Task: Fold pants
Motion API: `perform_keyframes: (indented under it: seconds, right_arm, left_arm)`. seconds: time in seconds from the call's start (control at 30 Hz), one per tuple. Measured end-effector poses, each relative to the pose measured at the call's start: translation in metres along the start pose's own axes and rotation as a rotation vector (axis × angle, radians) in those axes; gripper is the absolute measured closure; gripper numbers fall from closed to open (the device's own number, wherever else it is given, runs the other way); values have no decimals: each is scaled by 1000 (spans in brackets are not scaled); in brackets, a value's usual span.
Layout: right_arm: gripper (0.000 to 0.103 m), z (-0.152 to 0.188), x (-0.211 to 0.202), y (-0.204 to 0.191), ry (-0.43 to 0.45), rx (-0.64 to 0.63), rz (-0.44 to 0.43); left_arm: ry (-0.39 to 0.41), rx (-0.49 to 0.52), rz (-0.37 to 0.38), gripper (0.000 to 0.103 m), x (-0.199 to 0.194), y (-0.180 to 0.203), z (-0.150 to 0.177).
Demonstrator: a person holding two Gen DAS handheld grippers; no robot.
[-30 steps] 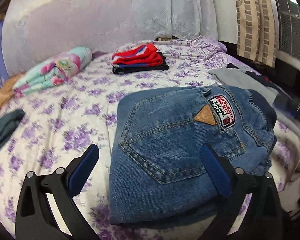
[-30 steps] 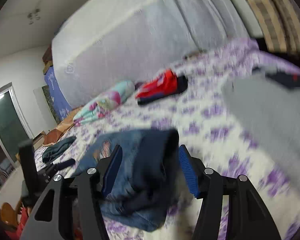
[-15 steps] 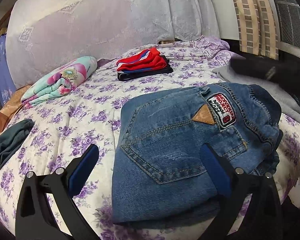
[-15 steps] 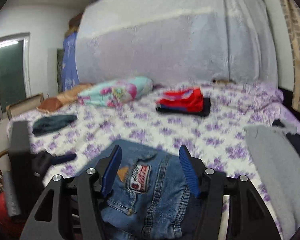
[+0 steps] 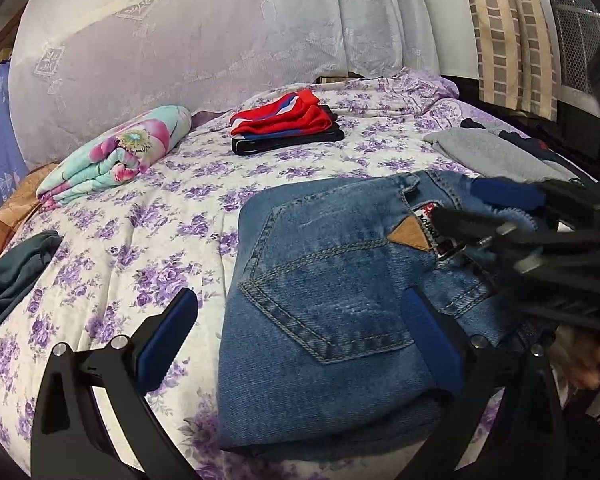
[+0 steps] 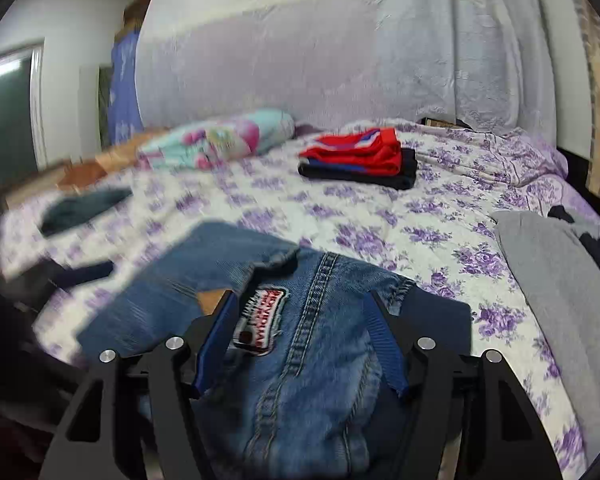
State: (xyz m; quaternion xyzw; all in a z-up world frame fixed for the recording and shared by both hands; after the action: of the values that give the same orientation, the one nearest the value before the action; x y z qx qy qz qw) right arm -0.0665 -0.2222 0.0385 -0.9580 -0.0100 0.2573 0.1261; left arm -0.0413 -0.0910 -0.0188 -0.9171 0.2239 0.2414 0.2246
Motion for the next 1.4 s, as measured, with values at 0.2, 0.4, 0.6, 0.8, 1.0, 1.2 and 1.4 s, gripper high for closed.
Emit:
perform_keyframes:
  seconds: [0.2,0.4,0.6,0.8,1.0,1.2,1.4]
  right_arm:
    - [27,-9,-40,12,101,27,25]
    - [9,29,-3,44,-16,16,158]
    - [9,36,10,80,-151,310,-84]
    - [9,38,6,77,-133,299,-79]
    - [8,37,4,77,-130,298,-79]
    - [6,37,4,77,-135,299,-89]
    - [6,37,4,78,-134,308,-93]
  left_arm:
    - [2,-8,5,4,0,0,1]
    - [-13,-14,35,4,1,-1,3]
    - [24,-23,-24,4,-23,-21,-2]
    - [80,31,-149,4,-35,-46,-40]
    - [-151,43,-70,4,65,-44,-33]
    - [-121,-9,-42,5,52,-51,-21]
    - [-38,1,16,5,-8,-37,-1]
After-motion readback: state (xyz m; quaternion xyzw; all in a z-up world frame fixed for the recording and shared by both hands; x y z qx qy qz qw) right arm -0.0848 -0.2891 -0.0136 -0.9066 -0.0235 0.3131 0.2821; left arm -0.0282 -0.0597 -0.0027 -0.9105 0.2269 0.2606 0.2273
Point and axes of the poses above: each gripper's, at about its wrist camera, not at the fingertips, and x roughly the way its jaws point, y to its right, z to its underside, the point moved 6 cm from there along x, roughly the way its jaws point, and after that the axes turned 13 degrees about x, right-handed, at the moved point
